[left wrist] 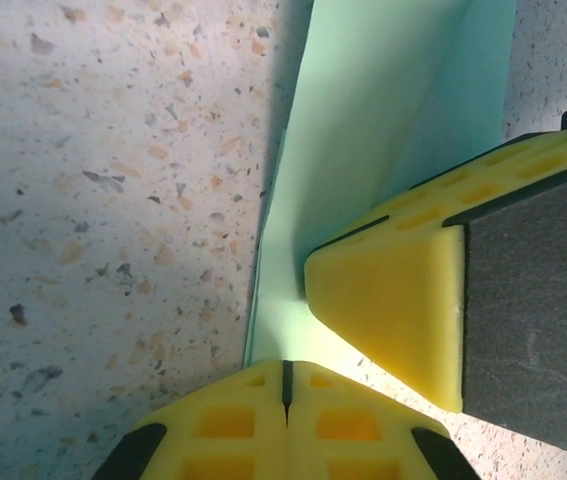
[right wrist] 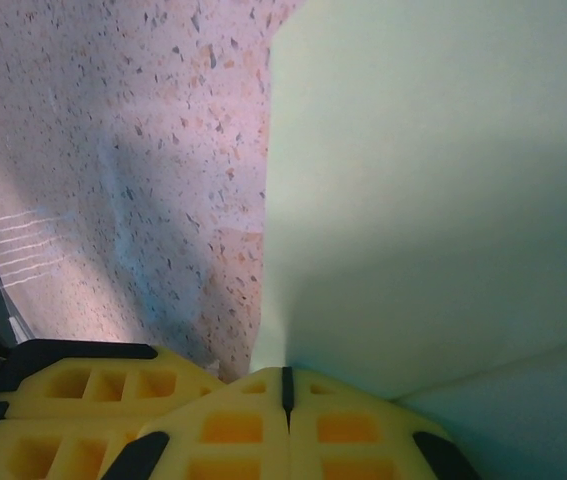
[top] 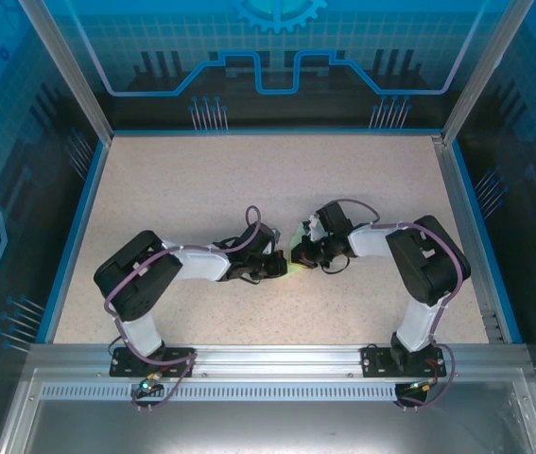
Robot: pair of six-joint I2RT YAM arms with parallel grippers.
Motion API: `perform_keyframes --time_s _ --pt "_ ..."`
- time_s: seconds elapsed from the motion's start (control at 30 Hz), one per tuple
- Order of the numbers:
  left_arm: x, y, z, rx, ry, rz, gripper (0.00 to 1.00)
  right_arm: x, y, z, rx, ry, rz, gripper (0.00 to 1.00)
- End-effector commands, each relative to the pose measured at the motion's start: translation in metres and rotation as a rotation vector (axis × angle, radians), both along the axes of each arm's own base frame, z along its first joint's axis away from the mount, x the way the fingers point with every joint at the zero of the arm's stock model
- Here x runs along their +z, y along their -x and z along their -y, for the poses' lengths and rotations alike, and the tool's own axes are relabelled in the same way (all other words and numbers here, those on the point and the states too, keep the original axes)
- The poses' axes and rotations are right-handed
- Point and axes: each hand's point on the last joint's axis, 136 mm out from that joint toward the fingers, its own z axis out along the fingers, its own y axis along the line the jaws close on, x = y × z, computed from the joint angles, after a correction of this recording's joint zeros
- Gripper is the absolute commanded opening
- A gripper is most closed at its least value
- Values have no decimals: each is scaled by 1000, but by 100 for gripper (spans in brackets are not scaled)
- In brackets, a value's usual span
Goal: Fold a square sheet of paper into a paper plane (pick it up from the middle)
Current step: Fourth fold the wing at the center of the table.
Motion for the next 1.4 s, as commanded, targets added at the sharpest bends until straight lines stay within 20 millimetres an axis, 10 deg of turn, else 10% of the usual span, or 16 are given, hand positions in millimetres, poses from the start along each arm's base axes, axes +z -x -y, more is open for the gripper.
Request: perform_keyframes --time_s 0.0,0.53,0.87,1.23,1.37 --pt "-32 26 -24 -6 -133 -120 0 -15 1 19 -5 84 -33 0" --pt "-50 42 -27 -39 -155 -207 0 -19 -56 89 -229 216 48 0" --pt "-45 38 -23 -40 -149 -197 0 38 -24 36 -93 2 180 0" --pt "-45 38 -24 -39 -155 -198 0 7 -9 -7 9 14 91 0" --pt "-46 39 -26 -36 -161 -205 0 -4 -21 7 -12 51 76 0"
